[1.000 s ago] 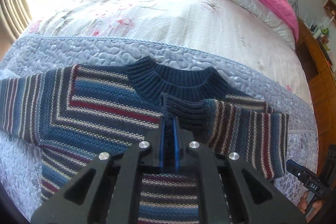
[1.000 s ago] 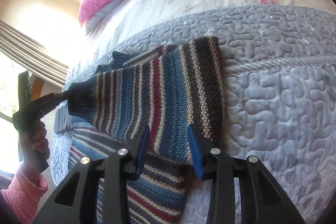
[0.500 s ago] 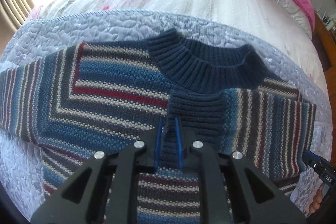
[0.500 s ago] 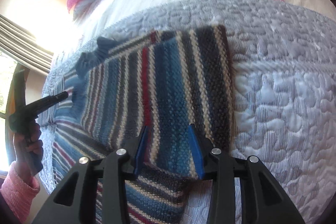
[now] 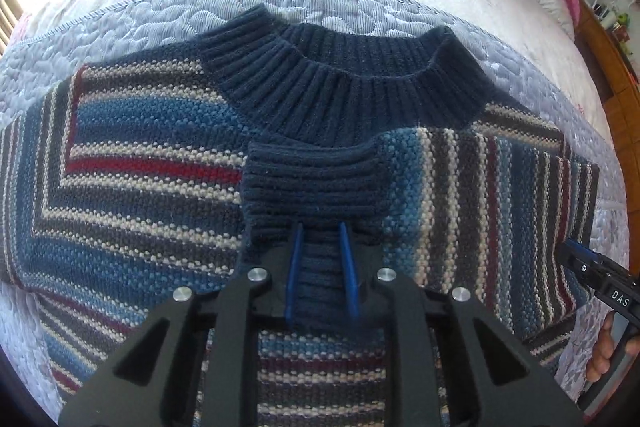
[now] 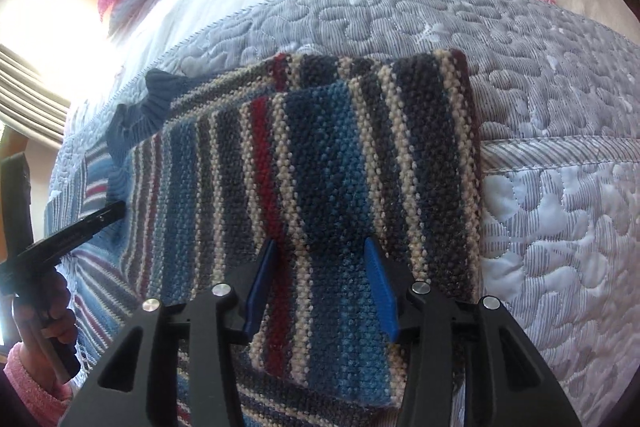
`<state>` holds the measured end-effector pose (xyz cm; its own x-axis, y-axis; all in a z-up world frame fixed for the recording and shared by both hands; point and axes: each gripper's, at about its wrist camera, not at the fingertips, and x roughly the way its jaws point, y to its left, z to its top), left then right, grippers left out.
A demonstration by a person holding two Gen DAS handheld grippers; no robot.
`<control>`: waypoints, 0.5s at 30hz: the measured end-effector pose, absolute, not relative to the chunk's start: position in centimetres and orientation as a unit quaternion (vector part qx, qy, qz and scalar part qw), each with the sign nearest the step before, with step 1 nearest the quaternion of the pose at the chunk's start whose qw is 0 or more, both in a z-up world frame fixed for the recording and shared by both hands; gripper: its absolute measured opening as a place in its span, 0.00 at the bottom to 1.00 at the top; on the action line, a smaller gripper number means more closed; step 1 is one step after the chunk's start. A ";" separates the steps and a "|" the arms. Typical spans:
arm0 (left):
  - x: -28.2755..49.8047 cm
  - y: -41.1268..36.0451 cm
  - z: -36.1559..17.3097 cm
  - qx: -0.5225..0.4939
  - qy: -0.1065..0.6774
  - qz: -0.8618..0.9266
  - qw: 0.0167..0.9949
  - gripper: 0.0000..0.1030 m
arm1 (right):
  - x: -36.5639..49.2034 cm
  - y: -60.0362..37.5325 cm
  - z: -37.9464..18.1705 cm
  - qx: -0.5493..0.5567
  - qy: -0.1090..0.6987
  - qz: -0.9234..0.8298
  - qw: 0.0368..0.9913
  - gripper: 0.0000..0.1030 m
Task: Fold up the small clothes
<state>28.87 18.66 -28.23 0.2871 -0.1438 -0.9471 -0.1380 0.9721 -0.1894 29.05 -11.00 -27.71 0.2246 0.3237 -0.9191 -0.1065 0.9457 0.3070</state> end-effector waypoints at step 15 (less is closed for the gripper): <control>15.5 44.7 -24.4 -0.192 0.573 0.209 0.769 0.74 | 24.2 2.3 -23.2 0.042 0.592 0.197 0.780 0.54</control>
<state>15.52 44.71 -24.39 0.2552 0.1014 -0.9616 -0.5421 0.8385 -0.0555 24.24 2.33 -23.19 0.2199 0.3583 -0.9073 -0.2577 0.9184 0.3002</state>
